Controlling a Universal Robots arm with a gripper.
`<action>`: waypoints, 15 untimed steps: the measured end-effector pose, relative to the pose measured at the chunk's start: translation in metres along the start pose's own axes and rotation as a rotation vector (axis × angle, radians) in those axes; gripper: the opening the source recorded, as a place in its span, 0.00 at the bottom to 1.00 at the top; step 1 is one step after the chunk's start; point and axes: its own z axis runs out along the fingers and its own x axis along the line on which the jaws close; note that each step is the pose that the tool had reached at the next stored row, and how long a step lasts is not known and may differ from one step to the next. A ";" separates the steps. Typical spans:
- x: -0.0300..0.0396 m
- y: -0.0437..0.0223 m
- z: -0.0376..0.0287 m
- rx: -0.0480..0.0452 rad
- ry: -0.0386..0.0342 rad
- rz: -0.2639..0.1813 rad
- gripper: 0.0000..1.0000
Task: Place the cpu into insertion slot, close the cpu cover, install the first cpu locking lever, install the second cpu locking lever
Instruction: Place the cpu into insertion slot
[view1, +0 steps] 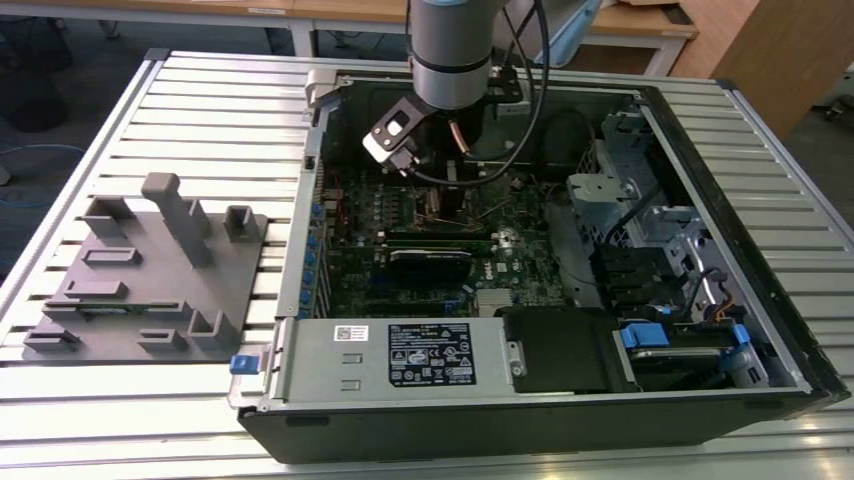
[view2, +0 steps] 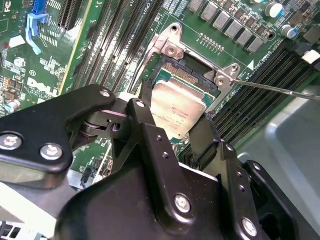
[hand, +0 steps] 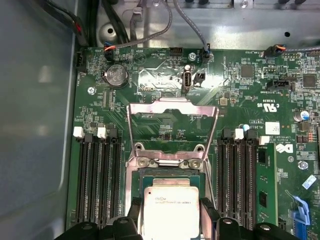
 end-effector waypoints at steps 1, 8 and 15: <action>0.0000 -0.0001 0.0005 0.0000 0.0000 0.000 0.54; 0.0000 -0.0002 0.0025 -0.0002 0.0003 0.000 0.54; 0.0000 -0.0005 0.0048 -0.0001 -0.0011 0.003 0.54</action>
